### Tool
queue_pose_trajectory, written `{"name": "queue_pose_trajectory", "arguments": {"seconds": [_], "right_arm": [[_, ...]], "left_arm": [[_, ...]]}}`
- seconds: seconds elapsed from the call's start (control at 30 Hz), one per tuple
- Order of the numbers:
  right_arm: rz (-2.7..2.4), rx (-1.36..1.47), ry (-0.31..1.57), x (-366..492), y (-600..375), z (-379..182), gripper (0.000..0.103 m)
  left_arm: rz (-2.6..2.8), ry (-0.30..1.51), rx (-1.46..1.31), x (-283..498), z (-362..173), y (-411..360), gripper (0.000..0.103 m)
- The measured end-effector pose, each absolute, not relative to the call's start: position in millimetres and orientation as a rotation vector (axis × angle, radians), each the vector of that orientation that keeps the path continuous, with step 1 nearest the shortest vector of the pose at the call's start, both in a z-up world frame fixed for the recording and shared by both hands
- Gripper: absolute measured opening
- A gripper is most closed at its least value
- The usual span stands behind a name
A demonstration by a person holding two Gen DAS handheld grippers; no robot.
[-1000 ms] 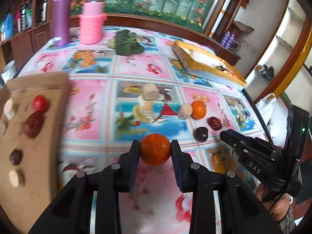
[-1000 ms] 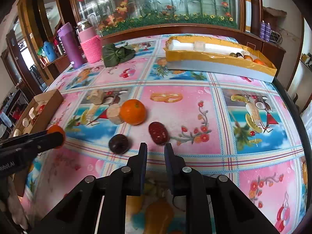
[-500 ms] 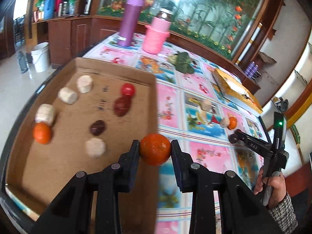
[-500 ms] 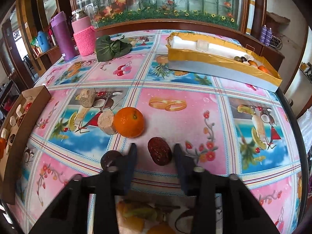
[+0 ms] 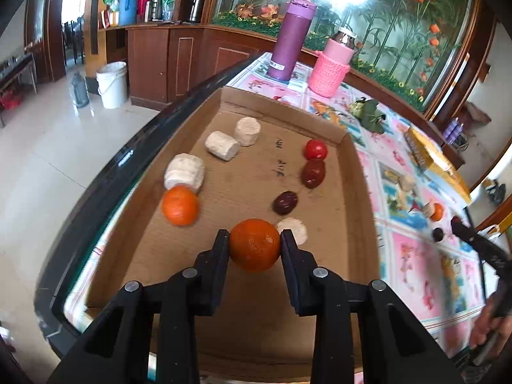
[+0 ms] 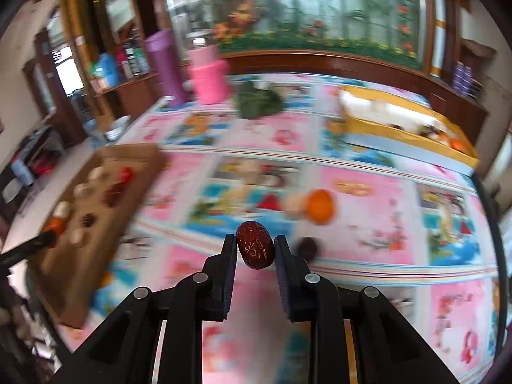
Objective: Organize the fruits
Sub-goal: 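Carry the orange and red date into the tray and open both tools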
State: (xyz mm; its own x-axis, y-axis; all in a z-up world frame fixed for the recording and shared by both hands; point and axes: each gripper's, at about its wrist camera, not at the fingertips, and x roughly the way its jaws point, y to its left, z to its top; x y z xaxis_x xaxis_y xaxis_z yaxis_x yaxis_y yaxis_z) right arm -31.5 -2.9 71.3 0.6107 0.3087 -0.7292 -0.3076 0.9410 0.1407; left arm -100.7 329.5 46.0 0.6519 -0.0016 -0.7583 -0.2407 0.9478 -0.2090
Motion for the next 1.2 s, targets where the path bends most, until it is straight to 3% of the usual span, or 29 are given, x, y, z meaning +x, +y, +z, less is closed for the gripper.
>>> {"name": "queue_pose_trajectory", "arguments": {"seconds": [0.37, 0.6, 0.77, 0.9, 1.07, 1.2], "right_arm": [[0.715, -0.148, 0.898, -71, 179, 52, 0.026], [0.749, -0.221, 0.945, -75, 228, 26, 0.027], [0.752, -0.267, 0.927, -82, 241, 20, 0.027], [0.762, -0.243, 0.925, -82, 239, 23, 0.048], [0.743, -0.204, 0.875, -92, 222, 40, 0.054], [0.712, -0.158, 0.839, -101, 197, 53, 0.063]], "left_arm": [[0.232, 0.911, -0.274, -111, 26, 363, 0.032], [0.208, 0.873, -0.297, -114, 33, 368, 0.033], [0.219, 0.826, -0.339, -125, 42, 379, 0.043], [0.242, 0.8, -0.343, -132, 51, 382, 0.047], [0.263, 0.769, -0.283, -139, 65, 367, 0.049], [0.299, 0.724, -0.176, -143, 79, 338, 0.063]]}}
